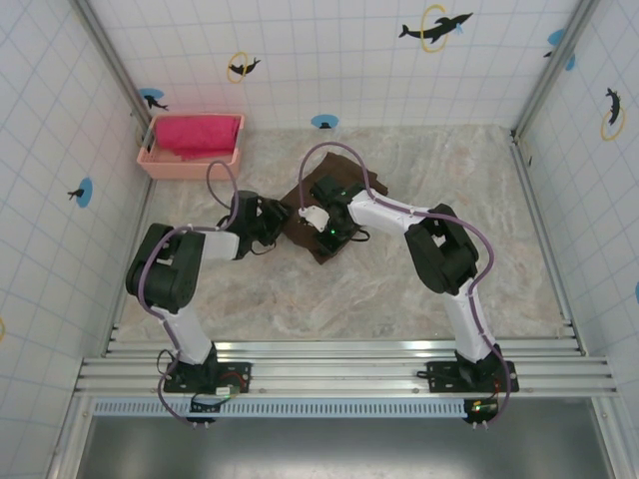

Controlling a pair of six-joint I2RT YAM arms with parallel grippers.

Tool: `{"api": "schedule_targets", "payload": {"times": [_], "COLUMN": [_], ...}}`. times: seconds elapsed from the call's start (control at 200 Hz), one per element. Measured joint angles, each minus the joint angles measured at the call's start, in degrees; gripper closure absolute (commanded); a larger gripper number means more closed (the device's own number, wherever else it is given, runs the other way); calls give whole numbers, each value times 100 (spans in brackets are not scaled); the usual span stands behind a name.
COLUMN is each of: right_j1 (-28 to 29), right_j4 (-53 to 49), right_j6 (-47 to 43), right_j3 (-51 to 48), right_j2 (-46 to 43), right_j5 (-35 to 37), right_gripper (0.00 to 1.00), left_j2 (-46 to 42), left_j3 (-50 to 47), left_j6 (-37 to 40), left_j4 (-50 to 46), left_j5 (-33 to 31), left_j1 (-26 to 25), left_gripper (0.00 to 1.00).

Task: Roll up the long pants

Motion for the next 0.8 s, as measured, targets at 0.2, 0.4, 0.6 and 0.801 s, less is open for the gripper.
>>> {"api": "schedule_targets", "payload": {"times": [0.2,0.4,0.6,0.801], "right_j1": [72,374,516,1147], "right_j4": [-66,-203,-372,-605], "right_j6": [48,245,481,584], "right_j3": [-46,-289,-297,90], "right_j2": [-72,-376,-667,-973], "right_j5": [35,824,2260,3405], "right_gripper": [10,1,1,1], "left_j2": [42,-155,-153,278], "left_j3": [208,1375,2476,3069], "left_j6": [326,957,1279,1298], "left_j4": [-538,-2938,-4575,-5661], "left_j5": [79,-168,-269,-251], "left_j1": [-63,-92,-92,-109], "left_gripper": [100,100,100,100]}}
